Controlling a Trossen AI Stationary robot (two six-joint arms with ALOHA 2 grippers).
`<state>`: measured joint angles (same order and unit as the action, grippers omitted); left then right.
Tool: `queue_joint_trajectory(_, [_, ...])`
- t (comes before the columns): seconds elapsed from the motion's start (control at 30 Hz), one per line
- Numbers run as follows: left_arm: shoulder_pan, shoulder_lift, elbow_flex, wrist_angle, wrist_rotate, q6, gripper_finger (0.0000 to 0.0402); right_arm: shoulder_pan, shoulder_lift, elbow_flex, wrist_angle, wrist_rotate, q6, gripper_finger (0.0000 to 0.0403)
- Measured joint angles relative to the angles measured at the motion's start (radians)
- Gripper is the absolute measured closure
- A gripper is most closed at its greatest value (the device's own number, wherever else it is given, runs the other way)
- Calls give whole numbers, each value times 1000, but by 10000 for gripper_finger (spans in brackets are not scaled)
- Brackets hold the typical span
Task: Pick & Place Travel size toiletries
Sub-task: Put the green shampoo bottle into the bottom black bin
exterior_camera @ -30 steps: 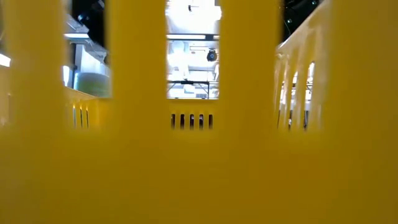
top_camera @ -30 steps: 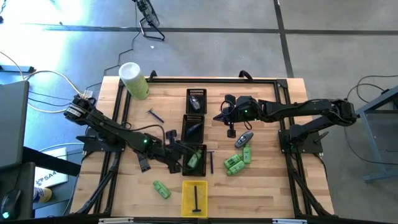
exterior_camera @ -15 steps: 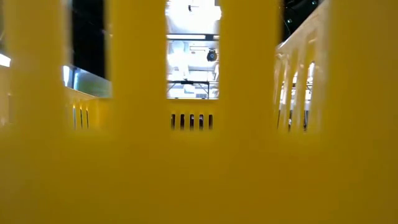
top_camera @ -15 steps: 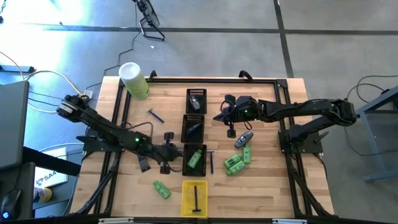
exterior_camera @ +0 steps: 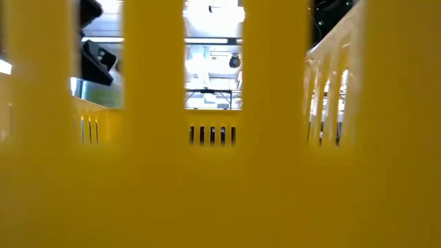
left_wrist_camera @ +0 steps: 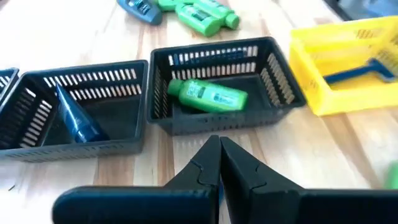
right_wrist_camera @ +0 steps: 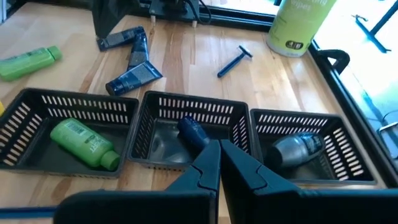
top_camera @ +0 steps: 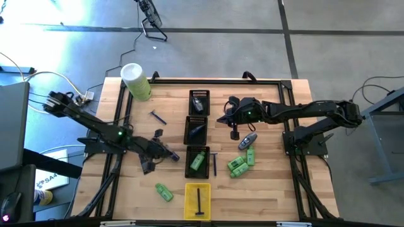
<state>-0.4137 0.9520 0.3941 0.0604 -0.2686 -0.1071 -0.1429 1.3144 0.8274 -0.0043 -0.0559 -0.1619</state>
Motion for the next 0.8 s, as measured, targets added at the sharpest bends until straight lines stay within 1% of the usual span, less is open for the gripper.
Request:
queue_joint_trajectory(0.17, [0,-121,-35,-29,52,61,396,24,0,-13,10,6,51,399])
queue_joint_trajectory(0.37, [1,-299,-80,-73,101,150,396,106,0,-28,46,16,103,399])
queue_joint_trajectory(0.43, [0,-357,-86,-100,104,161,396,148,0,-28,54,81,130,399])
queue_joint_trajectory(0.53, [1,-429,-93,-169,103,161,396,210,0,-28,65,222,164,399])
queue_joint_trajectory(0.73, [1,-505,-91,-240,154,156,396,309,0,-28,95,427,271,399])
queue_joint_trajectory(0.8, [1,-520,-91,-269,155,156,396,333,0,-28,98,492,322,400])
